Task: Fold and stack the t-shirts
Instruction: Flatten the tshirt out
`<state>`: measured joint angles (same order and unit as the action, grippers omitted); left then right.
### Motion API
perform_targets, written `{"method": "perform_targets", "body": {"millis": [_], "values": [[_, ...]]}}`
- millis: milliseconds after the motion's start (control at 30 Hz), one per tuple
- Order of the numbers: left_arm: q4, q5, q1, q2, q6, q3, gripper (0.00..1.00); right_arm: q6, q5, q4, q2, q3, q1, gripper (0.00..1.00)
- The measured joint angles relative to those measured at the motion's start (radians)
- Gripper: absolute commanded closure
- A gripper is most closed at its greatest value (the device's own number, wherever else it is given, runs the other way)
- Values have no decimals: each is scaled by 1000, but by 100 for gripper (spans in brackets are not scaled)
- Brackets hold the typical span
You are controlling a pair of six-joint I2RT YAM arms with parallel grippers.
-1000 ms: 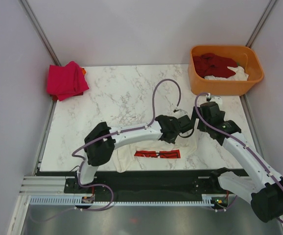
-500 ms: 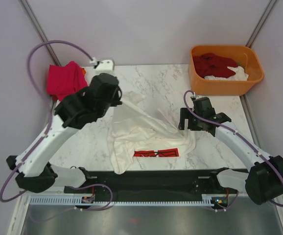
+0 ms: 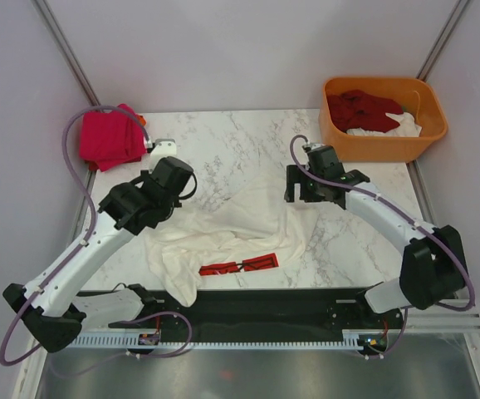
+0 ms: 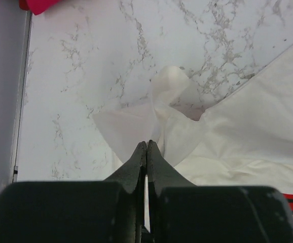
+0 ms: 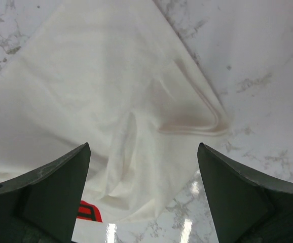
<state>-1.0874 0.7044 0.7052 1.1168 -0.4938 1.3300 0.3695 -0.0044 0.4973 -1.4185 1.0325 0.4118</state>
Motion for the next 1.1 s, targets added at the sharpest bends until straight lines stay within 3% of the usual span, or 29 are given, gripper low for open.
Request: {"method": "perform_targets", "body": {"millis": [267, 467, 700, 833, 900, 933, 967, 1100], "values": [[23, -28, -9, -50, -7, -151, 98, -24, 29, -62, -272, 154, 63, 9], [65, -66, -23, -80, -11, -260, 98, -48, 53, -82, -524, 379, 63, 10], [101, -87, -26, -99, -11, -310, 98, -59, 84, -89, -774, 654, 64, 14], [115, -87, -35, -125, -11, -330, 98, -68, 104, -78, -844, 726, 65, 15], [118, -87, -39, -134, -11, -339, 98, -71, 108, -72, -848, 734, 68, 21], [119, -87, -41, -138, -11, -343, 98, -72, 111, -70, -851, 735, 69, 29], [119, -87, -43, -140, -11, -347, 98, -74, 113, -69, -853, 735, 69, 48], [124, -88, -45, -141, -11, -354, 98, -77, 113, -64, -854, 732, 69, 71]]}}
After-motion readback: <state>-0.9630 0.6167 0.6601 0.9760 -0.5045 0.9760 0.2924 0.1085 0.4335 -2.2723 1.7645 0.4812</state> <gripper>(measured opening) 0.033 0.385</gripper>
